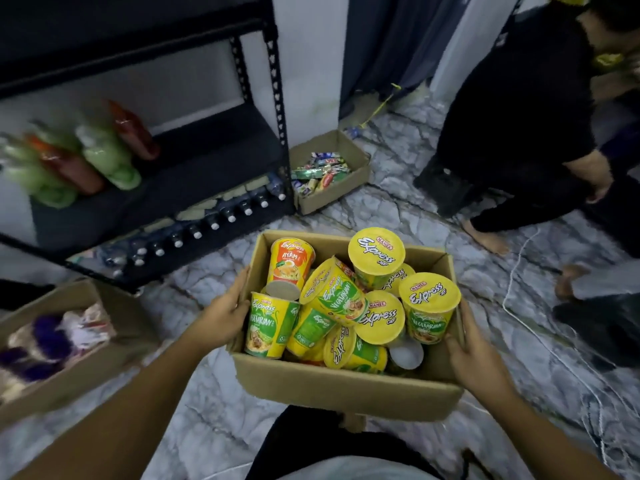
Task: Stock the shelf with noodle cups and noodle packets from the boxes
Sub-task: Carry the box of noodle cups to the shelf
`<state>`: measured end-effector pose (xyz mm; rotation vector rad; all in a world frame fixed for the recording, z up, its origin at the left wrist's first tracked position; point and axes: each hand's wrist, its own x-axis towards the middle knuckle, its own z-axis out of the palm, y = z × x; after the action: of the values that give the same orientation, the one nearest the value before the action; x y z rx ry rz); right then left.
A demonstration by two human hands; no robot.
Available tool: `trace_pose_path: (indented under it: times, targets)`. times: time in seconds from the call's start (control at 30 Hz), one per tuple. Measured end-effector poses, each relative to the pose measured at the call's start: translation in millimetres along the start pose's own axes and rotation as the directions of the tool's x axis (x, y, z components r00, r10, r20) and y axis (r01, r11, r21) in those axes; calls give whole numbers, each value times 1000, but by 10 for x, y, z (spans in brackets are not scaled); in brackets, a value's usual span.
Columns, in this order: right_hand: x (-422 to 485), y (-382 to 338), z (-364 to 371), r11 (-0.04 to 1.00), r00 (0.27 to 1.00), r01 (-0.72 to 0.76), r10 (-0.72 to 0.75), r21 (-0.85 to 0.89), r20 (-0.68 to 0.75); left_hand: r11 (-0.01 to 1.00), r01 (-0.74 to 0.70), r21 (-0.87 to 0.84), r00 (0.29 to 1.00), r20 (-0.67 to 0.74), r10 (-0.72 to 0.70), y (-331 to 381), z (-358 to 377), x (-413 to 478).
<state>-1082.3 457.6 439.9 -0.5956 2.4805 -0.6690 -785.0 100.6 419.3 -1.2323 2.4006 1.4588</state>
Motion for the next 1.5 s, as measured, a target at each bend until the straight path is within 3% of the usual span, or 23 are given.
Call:
trace_pose_path:
  times: [0.3, 0.43, 0.6, 0.8, 0.97, 1.2, 1.33, 1.5]
  targets:
    - [1021, -1320, 643, 943, 921, 324, -298, -69, 253, 965, 226, -131, 915, -313, -256, -685, -544, -620]
    - [1310, -1788, 898, 903, 876, 411, -352, -127, 331, 932, 275, -237, 858, -378, -349, -876, -731, -773]
    - [1660, -2240, 1202, 859, 795, 508, -437, -66, 421, 872, 325, -366, 796, -392, -461, -1025, -970, -804]
    - [2007, -2707, 1442, 834, 757, 549, -470, -53, 453, 823, 309, -476, 776, -373, -508, -1162, -1256, -618]
    - [2291, -2961, 1593, 859, 773, 506, -416, -72, 479, 784, 338, -521, 736, -372, -565, -1187, -1495, -377]
    - [2402, -3371, 1860, 876, 766, 482, -401, -36, 503, 808, 368, -459, 762, -349, -545, -1386, -1864, -53]
    - [2360, -3536, 2097, 870, 797, 486, -403, -81, 450, 833, 419, -360, 772, -341, -536, -1630, -2087, 119]
    - [2426, -3573, 2425, 923, 820, 376, -288, -86, 495, 796, 452, -403, 768, -277, -577, -1859, -2276, 284]
